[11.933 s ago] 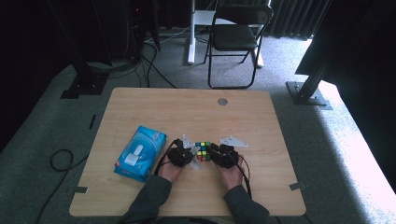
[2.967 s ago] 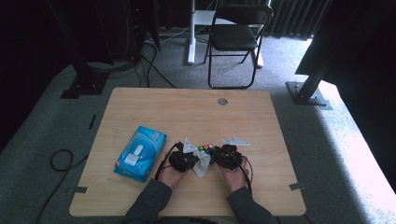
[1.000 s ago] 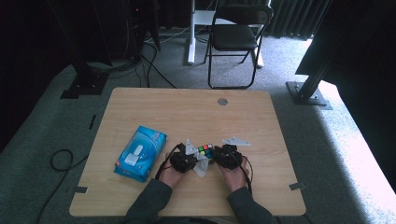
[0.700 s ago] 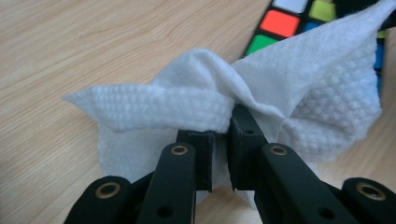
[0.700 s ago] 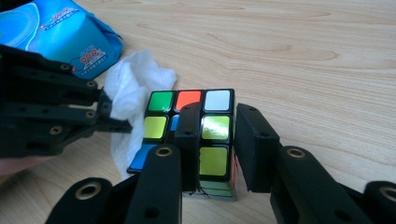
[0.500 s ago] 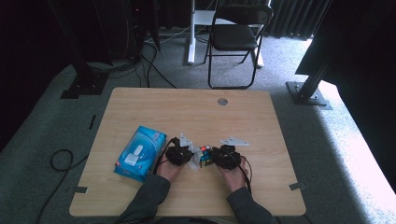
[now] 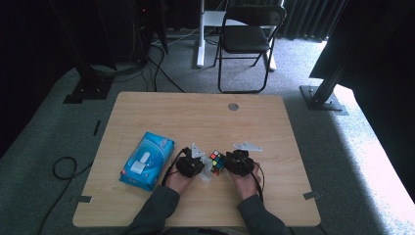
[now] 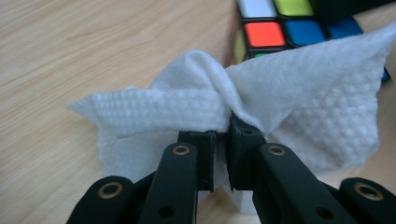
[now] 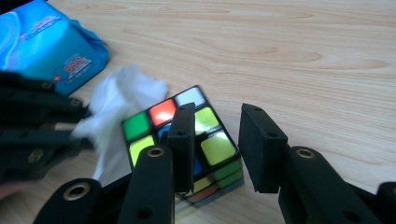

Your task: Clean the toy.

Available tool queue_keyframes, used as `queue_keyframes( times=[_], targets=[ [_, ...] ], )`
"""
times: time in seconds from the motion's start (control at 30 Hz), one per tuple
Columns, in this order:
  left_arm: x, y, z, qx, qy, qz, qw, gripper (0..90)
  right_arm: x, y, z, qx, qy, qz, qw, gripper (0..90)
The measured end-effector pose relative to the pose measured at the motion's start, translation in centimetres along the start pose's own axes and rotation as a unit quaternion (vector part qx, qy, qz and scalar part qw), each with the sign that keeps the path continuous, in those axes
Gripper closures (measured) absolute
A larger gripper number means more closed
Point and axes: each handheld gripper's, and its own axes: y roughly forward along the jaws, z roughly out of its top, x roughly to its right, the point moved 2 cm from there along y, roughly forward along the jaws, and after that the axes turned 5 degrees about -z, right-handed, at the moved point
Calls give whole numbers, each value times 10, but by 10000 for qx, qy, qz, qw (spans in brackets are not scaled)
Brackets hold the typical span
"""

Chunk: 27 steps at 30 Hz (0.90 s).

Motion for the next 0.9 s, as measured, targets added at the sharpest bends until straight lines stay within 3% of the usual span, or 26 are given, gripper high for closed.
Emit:
queue_keyframes(
  times=[0.33, 0.6, 0.9],
  targets=[
    [19, 4, -1, -15, 199, -172, 9997, 818, 5, 2, 5, -105, 89, -127, 9998, 610],
    [19, 6, -3, -37, 177, -192, 9997, 814, 2, -5, 2, -181, 4, -52, 9998, 607],
    [20, 6, -3, -24, 151, -192, 9997, 816, 6, -10, -1, -225, 63, -9, 9997, 640]
  ],
)
